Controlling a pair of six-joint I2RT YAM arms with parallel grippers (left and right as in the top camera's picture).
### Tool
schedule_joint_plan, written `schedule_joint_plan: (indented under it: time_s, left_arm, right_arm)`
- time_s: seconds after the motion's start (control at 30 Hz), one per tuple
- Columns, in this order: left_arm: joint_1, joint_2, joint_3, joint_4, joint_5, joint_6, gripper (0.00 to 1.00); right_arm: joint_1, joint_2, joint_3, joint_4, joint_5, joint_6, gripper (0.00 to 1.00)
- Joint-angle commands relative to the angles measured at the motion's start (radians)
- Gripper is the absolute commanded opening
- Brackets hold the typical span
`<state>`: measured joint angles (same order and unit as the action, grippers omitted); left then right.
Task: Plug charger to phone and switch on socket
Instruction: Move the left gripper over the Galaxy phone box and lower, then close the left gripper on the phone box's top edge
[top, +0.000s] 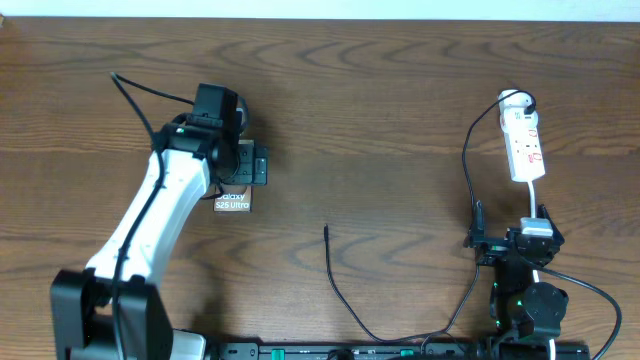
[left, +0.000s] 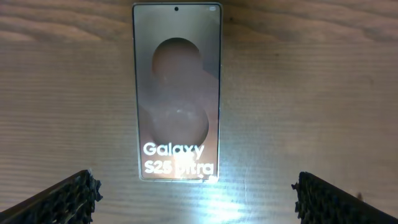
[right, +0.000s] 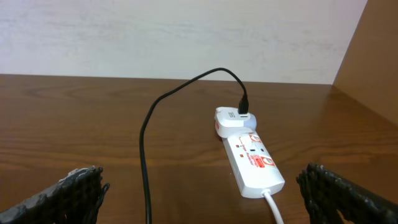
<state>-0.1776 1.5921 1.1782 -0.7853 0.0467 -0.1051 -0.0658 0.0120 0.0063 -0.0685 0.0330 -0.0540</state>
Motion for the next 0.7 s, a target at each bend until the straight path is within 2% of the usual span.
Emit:
schedule_joint_plan:
  time_s: [0.0,0.2,0.47,0.67]
  left_arm:
    - [0.004,0.083,-0.006,0.013,-0.003,-0.07,1.0]
    - [0.004,0.184,-0.006,0.026,-0.037,-0.07,0.99]
    - [0.013,0.193,-0.006,0.08,-0.04,-0.069,0.99]
    - [0.072,0.201,-0.006,0.092,-0.04,-0.076,1.0]
  right_arm:
    - [0.006,-0.005,-0.001,-0.003,-0.002,0.015,0.99]
    - [0.006,-0.005,-0.001,-0.003,-0.002,0.015,0.99]
    - [0.006,-0.005,-0.001,-0.003,-0.002,0.015,0.99]
    - [0.006,-0.005,-0.001,-0.003,-0.002,0.015,0.99]
